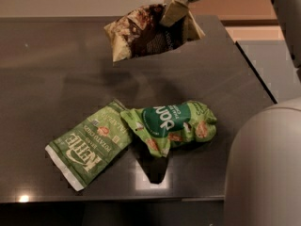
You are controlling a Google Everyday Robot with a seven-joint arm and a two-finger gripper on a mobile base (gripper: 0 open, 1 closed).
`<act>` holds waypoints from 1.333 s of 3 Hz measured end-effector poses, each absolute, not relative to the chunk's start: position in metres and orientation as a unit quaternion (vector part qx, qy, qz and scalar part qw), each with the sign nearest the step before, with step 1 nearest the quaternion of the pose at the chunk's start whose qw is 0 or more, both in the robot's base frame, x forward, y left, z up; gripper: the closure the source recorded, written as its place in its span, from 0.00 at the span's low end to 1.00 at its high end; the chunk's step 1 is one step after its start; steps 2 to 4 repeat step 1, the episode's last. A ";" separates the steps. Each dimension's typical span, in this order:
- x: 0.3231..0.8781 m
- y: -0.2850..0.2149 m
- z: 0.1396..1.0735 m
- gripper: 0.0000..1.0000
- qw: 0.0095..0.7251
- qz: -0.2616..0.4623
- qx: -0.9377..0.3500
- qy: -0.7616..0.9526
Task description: Pick brown chip bag
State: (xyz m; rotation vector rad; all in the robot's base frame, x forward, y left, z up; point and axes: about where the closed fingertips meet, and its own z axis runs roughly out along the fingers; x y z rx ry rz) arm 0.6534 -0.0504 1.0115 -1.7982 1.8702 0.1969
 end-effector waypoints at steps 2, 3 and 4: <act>0.659 -0.047 1.015 1.00 0.278 0.070 -0.664 0.691; 0.659 -0.047 1.015 1.00 0.278 0.070 -0.664 0.691; 0.659 -0.047 1.015 1.00 0.278 0.070 -0.664 0.691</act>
Offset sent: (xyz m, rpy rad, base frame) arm 0.0000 0.0000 0.0000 0.0000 0.0000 0.0000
